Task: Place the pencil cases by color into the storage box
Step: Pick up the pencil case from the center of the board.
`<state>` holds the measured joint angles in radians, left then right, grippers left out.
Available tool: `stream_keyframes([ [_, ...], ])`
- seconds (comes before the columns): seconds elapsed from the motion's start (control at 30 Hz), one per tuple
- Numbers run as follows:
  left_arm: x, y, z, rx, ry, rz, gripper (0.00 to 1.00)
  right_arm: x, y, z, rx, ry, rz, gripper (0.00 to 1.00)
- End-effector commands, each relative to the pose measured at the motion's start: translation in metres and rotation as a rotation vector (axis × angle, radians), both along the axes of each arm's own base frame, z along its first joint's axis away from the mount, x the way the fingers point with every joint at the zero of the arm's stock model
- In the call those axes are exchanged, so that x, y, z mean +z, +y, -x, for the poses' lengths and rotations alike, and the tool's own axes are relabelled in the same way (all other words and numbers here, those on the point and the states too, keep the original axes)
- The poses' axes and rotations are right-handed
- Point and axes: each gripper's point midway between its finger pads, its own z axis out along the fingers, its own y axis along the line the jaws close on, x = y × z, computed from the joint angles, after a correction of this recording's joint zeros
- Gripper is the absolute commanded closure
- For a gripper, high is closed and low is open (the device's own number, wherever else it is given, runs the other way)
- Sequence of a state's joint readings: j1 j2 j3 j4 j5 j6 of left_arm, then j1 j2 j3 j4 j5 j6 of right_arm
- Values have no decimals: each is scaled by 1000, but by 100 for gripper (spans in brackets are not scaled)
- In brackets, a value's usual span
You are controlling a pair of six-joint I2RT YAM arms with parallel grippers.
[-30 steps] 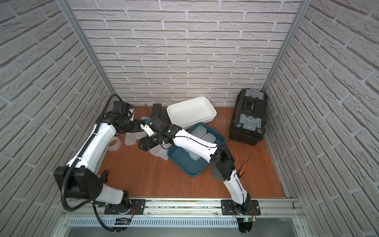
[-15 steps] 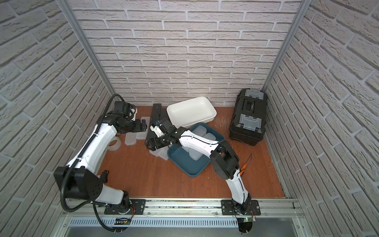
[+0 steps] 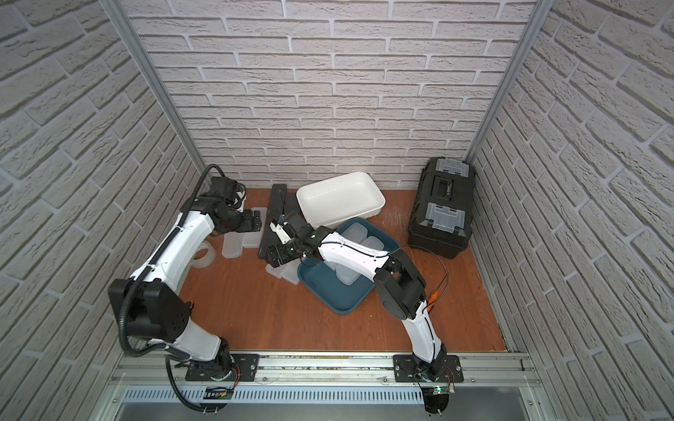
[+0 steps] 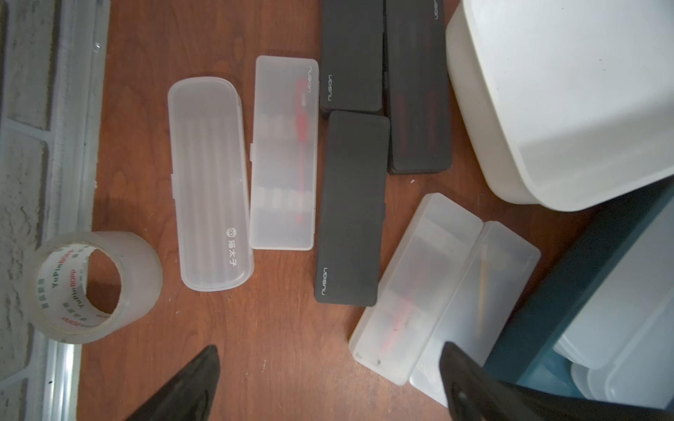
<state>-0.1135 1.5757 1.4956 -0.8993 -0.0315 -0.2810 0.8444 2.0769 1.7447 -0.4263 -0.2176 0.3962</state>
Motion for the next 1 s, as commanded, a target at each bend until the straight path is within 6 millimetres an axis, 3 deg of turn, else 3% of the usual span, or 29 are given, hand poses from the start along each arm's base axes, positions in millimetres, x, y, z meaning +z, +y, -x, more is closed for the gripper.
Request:
stream_keyframes([
  [0.0,-6,13,-1,14,32,-70,6,23,-10,-11,-51,-99,34,12],
  [0.17,-24,33,-9,74,80,-68,7,38,-18,-11,-66,-184,24,12],
  [0.2,-27,39,-12,89,83,-58,7,51,-20,-9,-64,-211,0,12],
  [0.37,-44,74,-31,152,103,-28,6,67,-22,3,-22,-294,-66,12],
  [0.6,-77,106,-62,138,114,-46,6,60,-30,4,-18,-334,-37,12],
  [0.8,-106,117,-76,126,179,-64,7,62,-33,7,-10,-347,-39,12],
  [0.97,-116,122,-82,140,173,-52,7,60,-33,9,-2,-351,-33,12],
])
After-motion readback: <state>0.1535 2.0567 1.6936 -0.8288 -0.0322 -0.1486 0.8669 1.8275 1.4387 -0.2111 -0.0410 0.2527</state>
